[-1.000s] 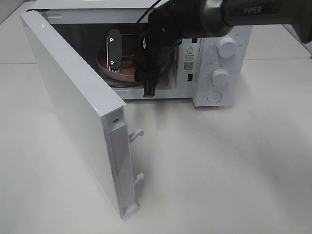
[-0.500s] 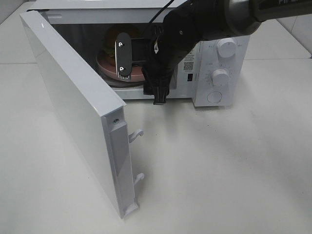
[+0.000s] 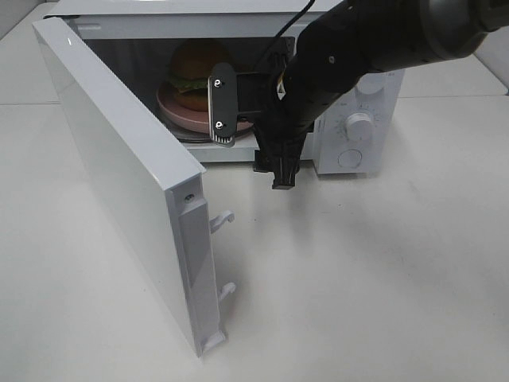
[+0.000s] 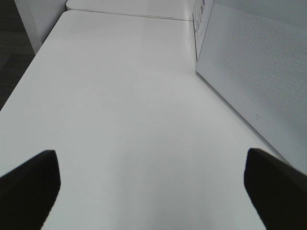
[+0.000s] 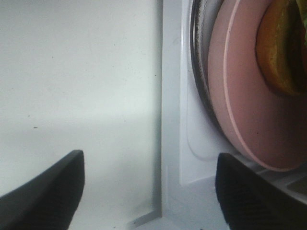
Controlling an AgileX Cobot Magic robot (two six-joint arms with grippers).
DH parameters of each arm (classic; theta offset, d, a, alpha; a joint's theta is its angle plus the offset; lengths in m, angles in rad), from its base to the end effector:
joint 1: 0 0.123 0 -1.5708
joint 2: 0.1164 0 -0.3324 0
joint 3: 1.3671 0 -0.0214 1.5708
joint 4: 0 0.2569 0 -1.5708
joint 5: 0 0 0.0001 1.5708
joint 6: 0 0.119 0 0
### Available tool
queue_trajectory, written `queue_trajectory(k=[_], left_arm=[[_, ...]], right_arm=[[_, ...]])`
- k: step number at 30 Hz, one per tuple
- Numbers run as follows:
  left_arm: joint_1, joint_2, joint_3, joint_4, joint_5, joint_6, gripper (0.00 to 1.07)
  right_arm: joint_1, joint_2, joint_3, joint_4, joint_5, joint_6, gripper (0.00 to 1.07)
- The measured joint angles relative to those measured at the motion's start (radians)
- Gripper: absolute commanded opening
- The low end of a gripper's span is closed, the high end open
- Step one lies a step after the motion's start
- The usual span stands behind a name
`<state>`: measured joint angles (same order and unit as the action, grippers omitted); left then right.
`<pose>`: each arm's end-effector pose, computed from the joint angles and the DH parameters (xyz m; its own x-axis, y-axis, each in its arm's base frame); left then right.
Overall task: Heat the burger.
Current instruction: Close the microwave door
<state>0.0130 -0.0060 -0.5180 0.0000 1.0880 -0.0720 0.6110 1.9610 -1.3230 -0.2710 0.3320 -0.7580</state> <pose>-0.0266 -0.0003 0.2699 -0.4567 -0.0779 -0.8862 -0.0460 0.9969 -0.0639 0.3890 0.2598 0.2067 0.1156 -0.9521 -0.2830 -0.8097 0.0747 -0.5820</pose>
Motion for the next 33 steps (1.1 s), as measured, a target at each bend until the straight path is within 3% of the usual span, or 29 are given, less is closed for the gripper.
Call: queue_trajectory(k=[21, 33], left_arm=[[0.000, 0.000, 0.000, 0.000, 0.000, 0.000, 0.97], [0.000, 0.000, 0.000, 0.000, 0.000, 0.000, 0.97]], right_arm=[[0.000, -0.352, 0.338, 0.006, 0.000, 0.331, 0.74], [0.000, -0.464, 0.434, 0.010, 0.033, 0.535, 0.74]])
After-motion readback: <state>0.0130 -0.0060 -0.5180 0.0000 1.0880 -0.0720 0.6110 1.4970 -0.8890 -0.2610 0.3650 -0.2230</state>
